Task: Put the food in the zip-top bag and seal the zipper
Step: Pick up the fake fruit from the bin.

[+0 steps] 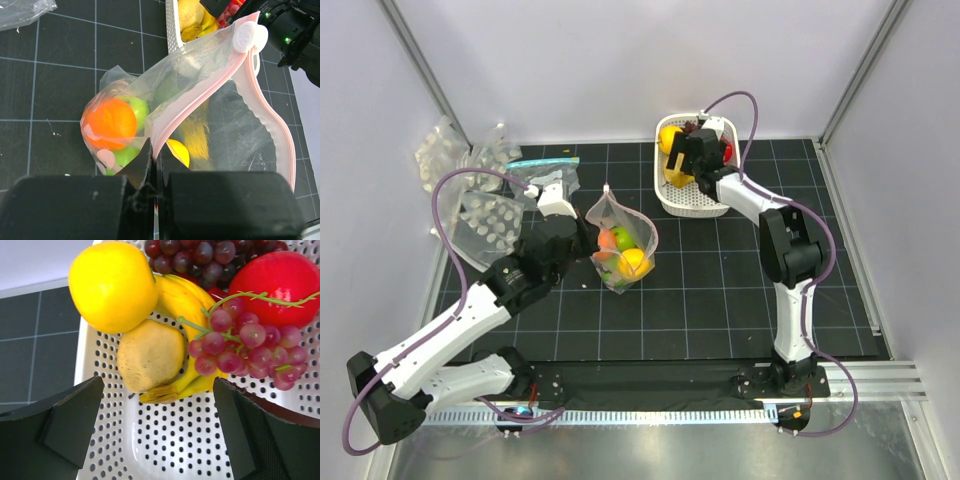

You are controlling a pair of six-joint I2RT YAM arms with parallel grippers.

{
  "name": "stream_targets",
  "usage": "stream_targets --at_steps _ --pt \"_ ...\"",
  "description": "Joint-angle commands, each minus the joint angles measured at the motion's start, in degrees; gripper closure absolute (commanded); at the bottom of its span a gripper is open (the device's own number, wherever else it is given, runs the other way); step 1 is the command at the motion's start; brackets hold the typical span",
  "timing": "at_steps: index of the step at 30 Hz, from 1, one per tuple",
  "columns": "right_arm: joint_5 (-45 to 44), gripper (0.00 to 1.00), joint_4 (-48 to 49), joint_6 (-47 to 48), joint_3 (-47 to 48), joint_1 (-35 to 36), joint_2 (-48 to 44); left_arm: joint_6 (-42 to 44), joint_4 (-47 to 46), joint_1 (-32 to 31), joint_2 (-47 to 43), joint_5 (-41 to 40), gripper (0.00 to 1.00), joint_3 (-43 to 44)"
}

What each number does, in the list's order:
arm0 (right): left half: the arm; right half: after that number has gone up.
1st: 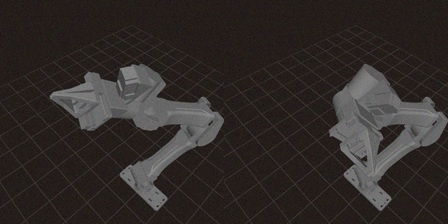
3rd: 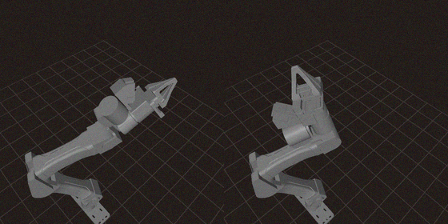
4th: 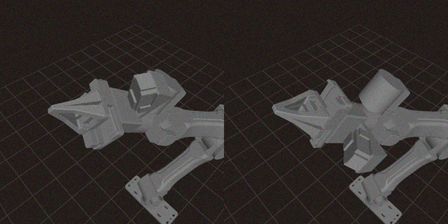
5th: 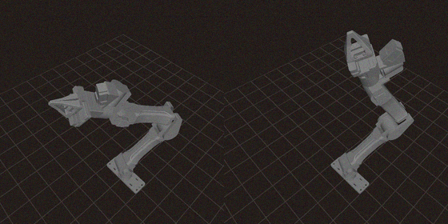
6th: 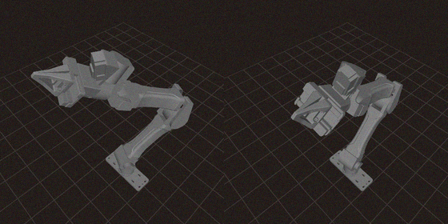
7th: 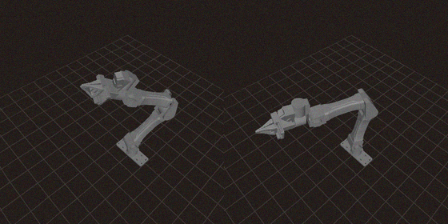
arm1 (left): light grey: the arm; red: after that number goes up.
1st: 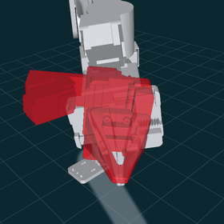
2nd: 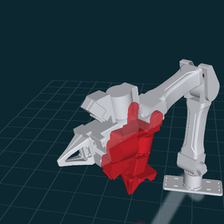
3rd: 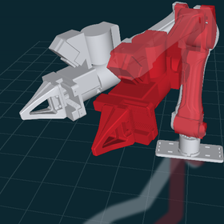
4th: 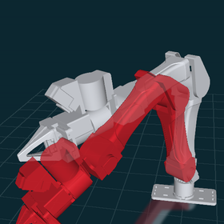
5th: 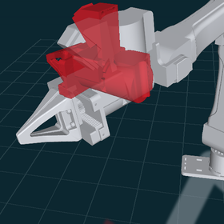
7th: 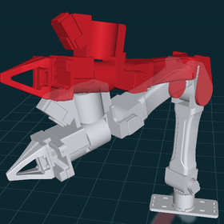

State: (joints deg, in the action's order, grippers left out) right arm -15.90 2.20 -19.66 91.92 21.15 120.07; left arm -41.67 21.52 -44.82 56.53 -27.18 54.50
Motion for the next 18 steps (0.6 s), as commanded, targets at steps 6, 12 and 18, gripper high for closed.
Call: stream_targets --at_steps 6,12,18 --pt "2.72 0.00 3.61 -12.23 4.75 0.65 4.55 0.45 -2.89 0.26 -1.69 0.28 1.00 -0.36" --pt "-4.04 0.01 3.15 -23.82 7.14 1.97 8.68 0.10 -2.97 0.17 -1.34 0.72 1.00 -0.27" --pt "-12.57 0.01 2.11 -26.66 9.85 2.50 12.55 0.01 -2.97 0.26 -0.99 1.51 1.00 -0.10"
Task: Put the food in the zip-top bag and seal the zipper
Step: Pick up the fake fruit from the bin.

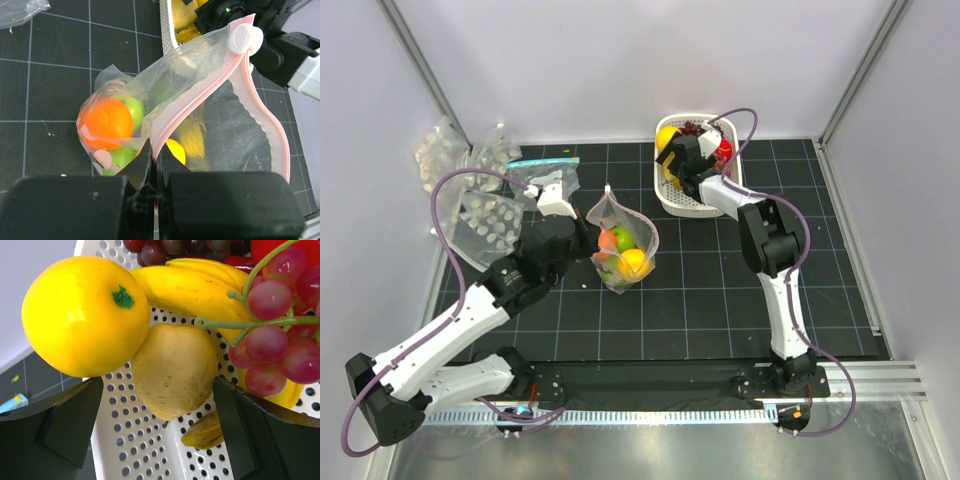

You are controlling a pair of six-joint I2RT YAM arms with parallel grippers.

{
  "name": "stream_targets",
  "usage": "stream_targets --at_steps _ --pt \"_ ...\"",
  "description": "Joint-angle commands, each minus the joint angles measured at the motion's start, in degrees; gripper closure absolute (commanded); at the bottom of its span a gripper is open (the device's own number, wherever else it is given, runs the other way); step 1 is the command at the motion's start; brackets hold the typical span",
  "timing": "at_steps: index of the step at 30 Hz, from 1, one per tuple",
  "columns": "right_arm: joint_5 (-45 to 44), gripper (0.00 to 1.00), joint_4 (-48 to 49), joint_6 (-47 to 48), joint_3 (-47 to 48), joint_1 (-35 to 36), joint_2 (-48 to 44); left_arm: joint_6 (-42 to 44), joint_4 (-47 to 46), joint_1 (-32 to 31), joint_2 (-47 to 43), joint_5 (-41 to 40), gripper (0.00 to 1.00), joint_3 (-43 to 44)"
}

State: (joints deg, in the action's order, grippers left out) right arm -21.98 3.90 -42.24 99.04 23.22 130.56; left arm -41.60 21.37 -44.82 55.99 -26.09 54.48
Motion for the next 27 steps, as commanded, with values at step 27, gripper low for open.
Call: stream_targets --at_steps 27 --pt "-12.30 0.04 -14.62 11.21 15.91 0.51 8.21 0.21 -3.00 0.26 -0.53 0.69 1.00 -0.16"
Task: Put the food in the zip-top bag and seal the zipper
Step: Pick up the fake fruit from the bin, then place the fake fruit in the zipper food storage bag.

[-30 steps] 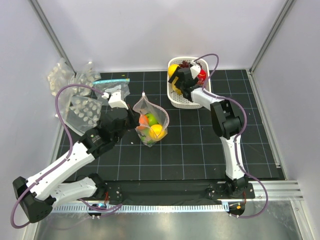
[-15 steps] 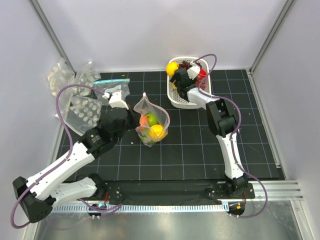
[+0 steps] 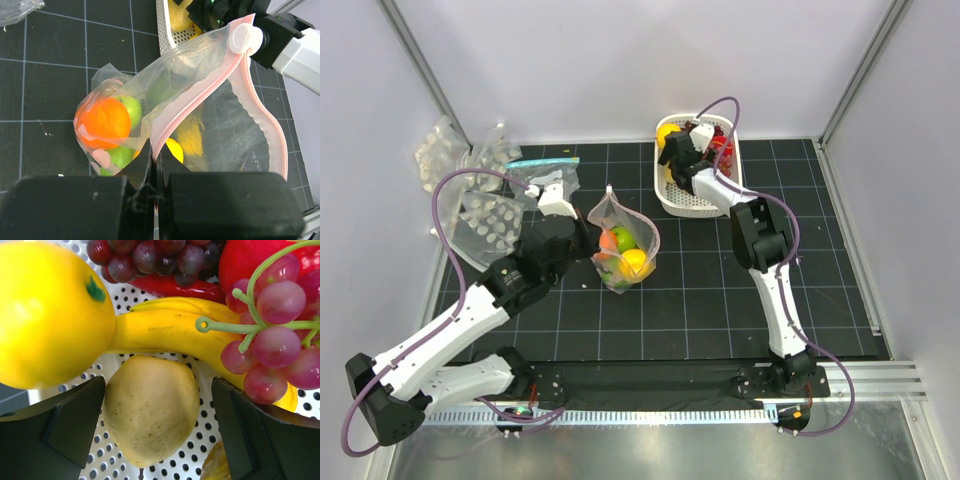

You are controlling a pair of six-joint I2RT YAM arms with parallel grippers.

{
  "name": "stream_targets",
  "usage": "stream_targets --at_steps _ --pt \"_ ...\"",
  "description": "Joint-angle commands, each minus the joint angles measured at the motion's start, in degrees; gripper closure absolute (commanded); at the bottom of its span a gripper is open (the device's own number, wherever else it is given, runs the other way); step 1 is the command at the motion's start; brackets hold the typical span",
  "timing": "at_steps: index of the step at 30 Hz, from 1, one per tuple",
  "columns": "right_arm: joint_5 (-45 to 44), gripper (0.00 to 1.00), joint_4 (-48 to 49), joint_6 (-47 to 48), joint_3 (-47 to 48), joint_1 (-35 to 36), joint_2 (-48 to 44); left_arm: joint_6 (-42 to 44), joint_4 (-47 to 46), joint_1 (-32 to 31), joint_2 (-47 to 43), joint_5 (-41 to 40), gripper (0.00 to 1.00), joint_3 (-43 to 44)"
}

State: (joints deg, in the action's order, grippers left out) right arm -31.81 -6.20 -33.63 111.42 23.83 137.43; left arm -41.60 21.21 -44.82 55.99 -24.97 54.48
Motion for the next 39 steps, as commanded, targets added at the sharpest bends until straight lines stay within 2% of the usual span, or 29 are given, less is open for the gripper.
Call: stream_targets --at_steps 1,3,6,9,15,23,29,32,39 --pt "-2.55 0.06 -4.61 2.86 3.72 -0.19 1.70 0.21 -2.93 0.26 -0.44 -0.43 1.00 -0.25" --pt "-2.20 0.08 -4.26 3.13 3.46 -0.19 1.88 0.21 -2.84 0.17 -0.44 -0.43 1.00 -0.16" --pt "-1.41 0.17 -4.09 3.74 3.37 -0.28 2.32 0.30 -2.84 0.26 -0.53 -0.52 1.00 -0.16" --pt "-1.41 0.33 -2.78 4.18 0.49 -0.37 0.48 0.30 -2.93 0.26 -0.61 -0.52 1.00 -0.25" --pt "0.26 0.42 -0.66 6.38 -4.10 -0.28 -8.20 0.30 -2.93 0.26 -0.88 -0.52 1.00 -0.34" --pt "5.00 0.46 3.03 9.19 -13.94 -0.28 -22.10 0.30 -3.11 0.26 1.05 0.45 1.00 -0.07" --pt "7.46 0.46 1.45 9.63 -17.89 -0.28 -30.71 0.73 -3.55 0.26 2.99 0.63 1.00 0.28" --pt "9.75 0.47 1.45 7.88 -21.67 -0.28 -36.42 1.26 -3.55 0.26 4.04 0.36 1.00 0.54" --pt "16.34 0.50 0.84 0.32 -37.83 0.42 -53.36 1.17 -3.37 0.26 4.83 1.94 1.00 0.89"
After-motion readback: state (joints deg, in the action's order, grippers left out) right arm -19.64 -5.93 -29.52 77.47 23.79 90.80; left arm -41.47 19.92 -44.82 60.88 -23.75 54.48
